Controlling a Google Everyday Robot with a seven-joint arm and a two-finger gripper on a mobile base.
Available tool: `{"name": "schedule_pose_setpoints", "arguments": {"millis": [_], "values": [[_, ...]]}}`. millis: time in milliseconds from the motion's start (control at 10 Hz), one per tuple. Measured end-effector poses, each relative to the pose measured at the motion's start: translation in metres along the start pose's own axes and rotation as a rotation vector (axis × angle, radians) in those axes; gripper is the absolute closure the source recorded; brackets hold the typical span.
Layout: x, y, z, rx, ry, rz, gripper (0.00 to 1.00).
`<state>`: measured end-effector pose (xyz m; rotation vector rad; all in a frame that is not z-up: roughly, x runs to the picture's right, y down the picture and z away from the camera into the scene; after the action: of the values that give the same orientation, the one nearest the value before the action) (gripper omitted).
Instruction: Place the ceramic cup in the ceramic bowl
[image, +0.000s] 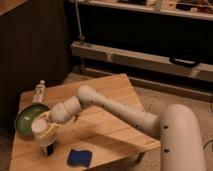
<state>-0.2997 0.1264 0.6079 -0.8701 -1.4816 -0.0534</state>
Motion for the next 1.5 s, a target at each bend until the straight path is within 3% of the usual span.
{"name": "schedule_pose_setpoints", "arguments": {"millis": [400,700,900,1100,1300,1500], "values": [[-0.060,-0.040,-0.042,0.029,0.052,-0.075,1.00],[-0.065,-0.066,-0.039,0.017,0.026,-0.127,1.00],[-0.050,-0.086,-0.022,0.001,0.007,-0.147,1.00],[-0.012,-0.115,0.003,-0.015,0.001,-0.168,1.00],[0.026,-0.144,0.030,-0.039,0.017,-0.182,1.00],[0.044,-0.161,0.042,-0.050,0.044,-0.183,1.00]]}}
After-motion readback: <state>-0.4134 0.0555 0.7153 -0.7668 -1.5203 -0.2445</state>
